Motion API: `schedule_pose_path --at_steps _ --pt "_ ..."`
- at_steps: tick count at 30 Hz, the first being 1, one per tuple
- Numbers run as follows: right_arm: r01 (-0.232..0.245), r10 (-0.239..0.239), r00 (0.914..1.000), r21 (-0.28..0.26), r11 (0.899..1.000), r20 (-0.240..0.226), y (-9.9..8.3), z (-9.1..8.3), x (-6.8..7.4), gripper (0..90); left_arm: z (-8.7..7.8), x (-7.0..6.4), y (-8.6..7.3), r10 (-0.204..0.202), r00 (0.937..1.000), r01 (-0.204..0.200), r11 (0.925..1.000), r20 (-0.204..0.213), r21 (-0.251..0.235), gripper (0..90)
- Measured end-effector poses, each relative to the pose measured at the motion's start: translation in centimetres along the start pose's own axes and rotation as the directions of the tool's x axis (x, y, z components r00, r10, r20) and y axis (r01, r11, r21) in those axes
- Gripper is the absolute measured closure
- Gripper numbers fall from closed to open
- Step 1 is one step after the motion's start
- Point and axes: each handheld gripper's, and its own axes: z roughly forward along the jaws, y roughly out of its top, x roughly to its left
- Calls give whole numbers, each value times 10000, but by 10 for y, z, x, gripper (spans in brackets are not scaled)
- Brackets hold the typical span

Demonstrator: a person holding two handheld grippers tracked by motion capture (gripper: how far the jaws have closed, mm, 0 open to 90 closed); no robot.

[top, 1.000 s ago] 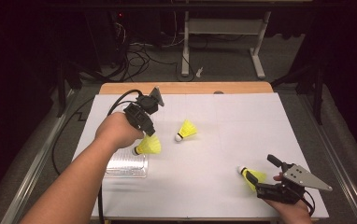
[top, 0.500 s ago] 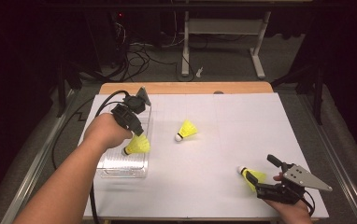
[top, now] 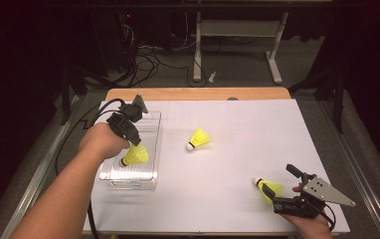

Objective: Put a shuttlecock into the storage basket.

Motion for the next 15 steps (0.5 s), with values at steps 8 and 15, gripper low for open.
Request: schedule_pose_path --at_steps 8,15 --pt "-29 29 10000 13 10000 15 0 1 0 3 -1 10 -2 -408 9992 407 9992 -41 -24 898" --pt "-74 73 10000 47 10000 39 -1 1 -1 3 -1 16 -5 -621 9981 621 9981 -55 -2 898"
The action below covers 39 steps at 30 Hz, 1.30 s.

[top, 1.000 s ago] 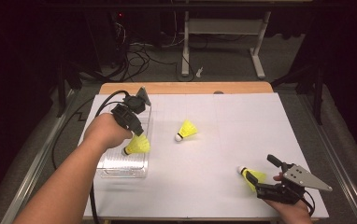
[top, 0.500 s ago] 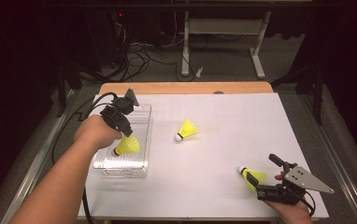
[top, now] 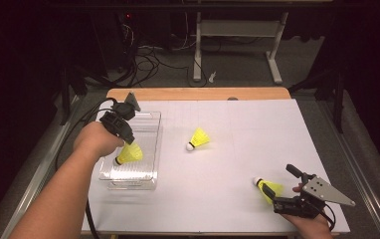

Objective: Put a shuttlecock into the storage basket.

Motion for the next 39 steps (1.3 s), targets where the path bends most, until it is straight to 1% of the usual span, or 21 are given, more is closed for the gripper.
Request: schedule_pose_path --at_steps 7,9,15,18,20,24,27,29,32,34,39 --pt "-17 17 10000 11 10000 -19 0 0 1 4 -2 10 1 -336 9993 337 9994 176 -85 898" --pt "-55 55 10000 -2 10000 -4 0 -1 0 4 -2 13 2 -441 9987 445 9988 250 -178 898" --pt "-54 54 10000 16 10000 1 0 0 -1 5 6 15 6 -522 9978 535 9981 413 -304 897" --pt "-56 56 10000 14 10000 7 0 0 0 5 11 18 7 -682 9972 691 9972 314 -282 898" --pt "-45 45 10000 16 10000 3 0 0 0 5 14 23 7 -870 9960 876 9958 209 -258 897" --pt "-36 36 10000 25 10000 -5 0 0 1 6 15 32 6 -1143 9933 1149 9928 186 -333 898" --pt "-21 21 10000 62 10000 -35 -1 1 1 6 16 34 6 -1140 9934 1144 9930 128 -284 898" --pt "-45 46 10000 75 10000 -48 -1 2 1 6 14 34 7 -1110 9937 1114 9932 133 -347 898" --pt "-44 44 10000 80 10000 -39 -1 2 1 7 5 34 9 -1093 9940 1091 9930 -12 -452 898" --pt "-27 27 10000 79 10000 -44 0 2 1 7 2 35 10 -1131 9936 1130 9923 17 -499 898" --pt "-28 28 10000 51 10000 -19 -1 0 0 8 8 39 11 -1226 9924 1217 9912 -134 -521 898"
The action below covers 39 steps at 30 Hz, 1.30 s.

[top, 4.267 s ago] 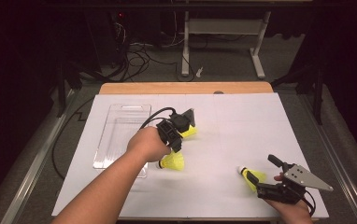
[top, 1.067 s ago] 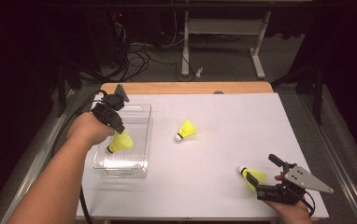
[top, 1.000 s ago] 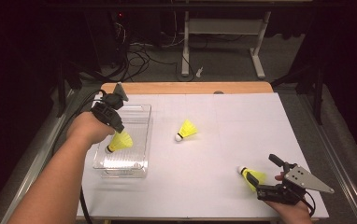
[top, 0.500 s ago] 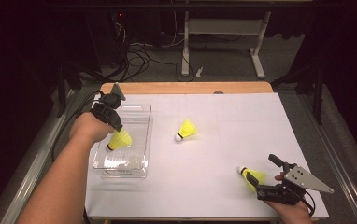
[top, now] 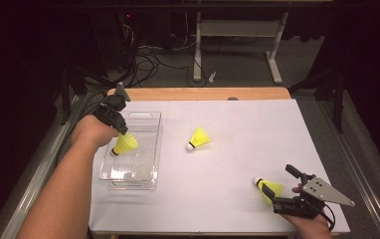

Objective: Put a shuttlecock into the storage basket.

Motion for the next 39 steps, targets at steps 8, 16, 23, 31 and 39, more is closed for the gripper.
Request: schedule_pose_path --at_steps 8,16,23,31,39 --pt "16 -15 10000 85 10000 -12 -1 2 0 8 15 9 0 -108 9999 109 9998 -61 175 897" --pt "70 -70 10000 192 9998 -22 -2 3 1 8 26 13 0 -208 9998 208 9997 16 105 897" --pt "75 -74 10000 239 9997 -43 -2 4 2 8 33 21 -3 -471 9989 471 9989 27 2 897" --pt "94 -94 10000 238 9997 -7 -2 4 2 8 43 21 -2 -464 9989 462 9989 112 95 897" --pt "39 -40 10000 316 9995 22 -3 4 1 10 51 21 2 -470 9985 471 9989 282 -18 897"
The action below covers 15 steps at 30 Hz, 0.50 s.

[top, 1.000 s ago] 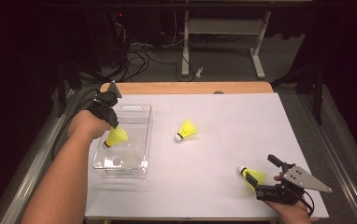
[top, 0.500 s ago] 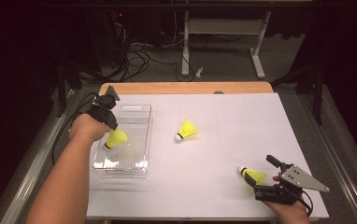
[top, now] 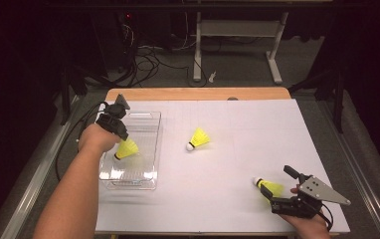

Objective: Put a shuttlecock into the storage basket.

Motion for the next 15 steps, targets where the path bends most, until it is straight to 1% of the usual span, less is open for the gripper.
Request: schedule_pose_path --at_steps 7,12,15 --pt "-5 5 10000 13 10000 28 0 1 1 10 6 3 1 -107 9999 107 9999 24 17 897" --pt "6 -6 10000 47 10000 40 0 1 1 10 10 8 -1 -301 9995 301 9995 12 -45 897" --pt "5 -5 10000 85 10000 62 0 1 1 11 11 9 -2 -266 9996 266 9996 -17 -19 897"
